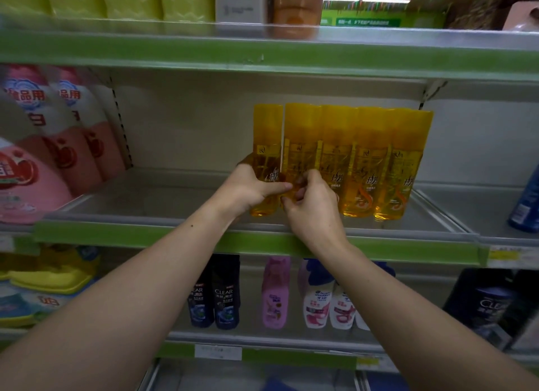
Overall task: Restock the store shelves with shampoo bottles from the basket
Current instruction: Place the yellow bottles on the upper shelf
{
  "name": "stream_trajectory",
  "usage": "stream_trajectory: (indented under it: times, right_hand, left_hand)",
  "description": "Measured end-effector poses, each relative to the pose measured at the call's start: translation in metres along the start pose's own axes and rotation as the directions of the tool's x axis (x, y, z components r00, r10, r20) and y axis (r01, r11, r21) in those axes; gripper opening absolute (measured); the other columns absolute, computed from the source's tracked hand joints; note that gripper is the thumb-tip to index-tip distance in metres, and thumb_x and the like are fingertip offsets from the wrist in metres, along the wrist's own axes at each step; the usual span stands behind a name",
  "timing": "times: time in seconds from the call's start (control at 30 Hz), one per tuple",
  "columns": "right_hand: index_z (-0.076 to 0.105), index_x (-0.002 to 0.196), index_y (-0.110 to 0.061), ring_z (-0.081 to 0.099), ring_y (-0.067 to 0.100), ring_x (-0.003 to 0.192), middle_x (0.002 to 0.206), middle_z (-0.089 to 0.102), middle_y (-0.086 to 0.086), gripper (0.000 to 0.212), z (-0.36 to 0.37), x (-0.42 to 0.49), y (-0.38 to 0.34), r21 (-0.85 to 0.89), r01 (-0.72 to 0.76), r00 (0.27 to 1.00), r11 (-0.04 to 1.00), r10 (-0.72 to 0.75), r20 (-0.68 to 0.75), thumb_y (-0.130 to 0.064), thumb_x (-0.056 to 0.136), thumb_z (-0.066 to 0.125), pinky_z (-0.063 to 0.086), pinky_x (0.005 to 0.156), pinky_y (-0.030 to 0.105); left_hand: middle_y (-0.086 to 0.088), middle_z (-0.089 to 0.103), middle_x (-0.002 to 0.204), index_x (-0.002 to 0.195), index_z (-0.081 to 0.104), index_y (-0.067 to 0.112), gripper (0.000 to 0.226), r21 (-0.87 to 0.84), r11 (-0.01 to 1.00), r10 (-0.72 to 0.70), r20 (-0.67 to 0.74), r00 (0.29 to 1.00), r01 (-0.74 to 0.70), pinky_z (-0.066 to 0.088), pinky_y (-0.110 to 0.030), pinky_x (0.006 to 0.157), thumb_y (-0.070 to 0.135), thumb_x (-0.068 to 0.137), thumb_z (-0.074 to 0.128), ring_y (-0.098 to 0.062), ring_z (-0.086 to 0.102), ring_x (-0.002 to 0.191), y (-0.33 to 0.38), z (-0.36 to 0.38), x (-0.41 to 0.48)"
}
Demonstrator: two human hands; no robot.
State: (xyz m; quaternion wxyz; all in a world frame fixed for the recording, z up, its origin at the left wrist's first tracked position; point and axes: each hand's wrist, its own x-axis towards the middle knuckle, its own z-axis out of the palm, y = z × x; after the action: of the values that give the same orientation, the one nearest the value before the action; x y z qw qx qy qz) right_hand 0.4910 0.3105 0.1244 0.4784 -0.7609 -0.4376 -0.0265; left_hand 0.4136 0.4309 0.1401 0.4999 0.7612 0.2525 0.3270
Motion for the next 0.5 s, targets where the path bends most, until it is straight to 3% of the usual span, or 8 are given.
stream_trajectory:
  times: [0.23,0.33,0.5]
  right_hand:
    - [0.052,0.118,-0.016,0.056,0.014,0.100,0.105,0.055,-0.003,0.033,-0.004,-0.001,0.000,-0.006,0.000,1.000,1.000,0.000,0.024,-0.016,0.091,0.071,0.043,0.077,0.024]
    - [0.052,0.119,-0.016,0.054,0.013,0.100,0.106,0.057,-0.002,0.033,-0.005,-0.001,0.001,-0.021,0.004,0.999,1.000,-0.004,0.036,-0.015,0.091,0.070,0.041,0.077,0.023]
    - [0.053,0.117,-0.018,0.053,0.010,0.088,0.103,0.061,0.000,0.028,-0.006,0.001,0.002,-0.048,0.000,0.997,0.999,0.004,0.082,-0.017,0.093,0.068,0.034,0.058,0.011]
  left_hand:
    - [0.000,0.072,0.117,0.128,0.063,0.016,0.048,0.150,0.988,-0.066,0.137,0.988,0.045,0.049,-0.042,0.105,0.012,0.083,0.078,-0.016,0.068,0.108,0.008,-0.014,-0.009]
    - [0.004,0.071,0.115,0.126,0.060,0.023,0.050,0.218,0.975,-0.052,0.052,0.997,0.039,0.051,-0.036,0.100,0.017,0.081,0.081,-0.013,0.067,0.105,0.010,-0.019,-0.011]
    - [0.002,0.068,0.114,0.126,0.057,0.020,0.055,0.222,0.974,-0.028,-0.110,0.994,0.052,0.054,-0.038,0.095,0.011,0.078,0.083,-0.019,0.066,0.105,0.007,-0.009,0.000]
